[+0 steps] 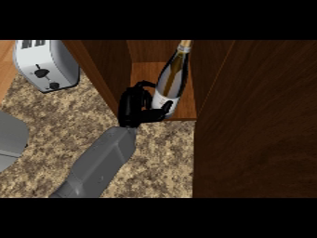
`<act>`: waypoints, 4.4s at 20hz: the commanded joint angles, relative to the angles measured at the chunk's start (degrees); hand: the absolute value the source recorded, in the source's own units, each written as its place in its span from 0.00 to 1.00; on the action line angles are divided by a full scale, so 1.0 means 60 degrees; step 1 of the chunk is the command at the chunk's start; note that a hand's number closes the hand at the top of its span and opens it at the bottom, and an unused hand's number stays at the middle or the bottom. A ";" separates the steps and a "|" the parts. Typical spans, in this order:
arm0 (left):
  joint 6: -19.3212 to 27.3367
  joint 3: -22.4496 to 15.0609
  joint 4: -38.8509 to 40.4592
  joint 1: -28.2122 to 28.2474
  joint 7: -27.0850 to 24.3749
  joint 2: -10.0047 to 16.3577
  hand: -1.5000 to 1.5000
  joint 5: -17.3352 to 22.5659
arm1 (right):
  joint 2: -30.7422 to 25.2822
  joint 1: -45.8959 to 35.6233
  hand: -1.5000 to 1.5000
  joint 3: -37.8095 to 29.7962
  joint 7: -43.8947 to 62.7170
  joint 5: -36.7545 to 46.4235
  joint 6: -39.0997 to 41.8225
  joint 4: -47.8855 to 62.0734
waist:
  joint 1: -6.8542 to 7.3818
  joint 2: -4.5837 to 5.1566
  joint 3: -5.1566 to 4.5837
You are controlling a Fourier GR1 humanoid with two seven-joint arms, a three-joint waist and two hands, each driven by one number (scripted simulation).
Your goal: Pick up the wine, place it into the cabinet and close the cabinet
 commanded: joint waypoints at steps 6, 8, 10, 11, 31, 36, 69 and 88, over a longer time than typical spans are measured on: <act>-0.0581 0.0070 0.1231 -0.1106 -0.0196 -0.0001 1.00 0.0971 | 0.0023 -0.0632 0.00 -0.0003 0.0386 -0.0054 -0.0345 0.0171 | -0.0055 0.0024 -0.0003; -0.0812 0.0523 0.1828 -0.1646 -0.0059 0.0000 1.00 0.0778 | -0.0116 -0.0146 0.00 -0.0024 0.0441 -0.0164 -0.0119 -0.0254 | -0.0064 0.0019 -0.0001; -0.0289 -0.0132 0.1183 -0.1378 0.0054 0.0000 1.00 0.1089 | 0.0286 0.0394 0.00 0.0477 -0.0478 0.0444 0.0129 0.0127 | -0.0073 0.0007 0.0002; -0.0408 0.0044 0.1449 -0.1684 0.0204 0.0000 1.00 0.1188 | -0.0039 -0.0238 0.00 -0.0054 -0.0179 0.0011 0.0053 0.0401 | -0.0073 0.0021 0.0002; -0.0411 0.0718 0.3486 -0.2142 -0.1116 -0.0002 1.00 0.1644 | -0.0038 -0.0568 0.00 0.0001 -0.0126 -0.0004 -0.0052 0.0345 | -0.0162 0.0071 -0.0005; -0.1332 0.0653 0.3759 -0.1513 -0.2341 0.0084 0.00 0.1306 | 0.0233 -0.0075 0.00 0.0401 -0.0283 0.0525 -0.0141 0.0126 | -0.0096 0.0078 -0.0007; 0.2645 -0.2356 -1.0693 0.4085 0.2263 0.3947 0.00 -0.1214 | 0.0228 -0.0223 0.00 0.0488 -0.0072 0.0704 -0.0279 0.0028 | 0.0419 -0.0100 0.0015; 0.2965 -0.1327 -1.4883 0.8687 0.1867 0.5955 0.00 -0.2141 | -0.1537 0.0843 1.00 0.2370 0.2206 -0.1030 0.1964 -0.1695 | 0.0363 -0.0079 -0.0001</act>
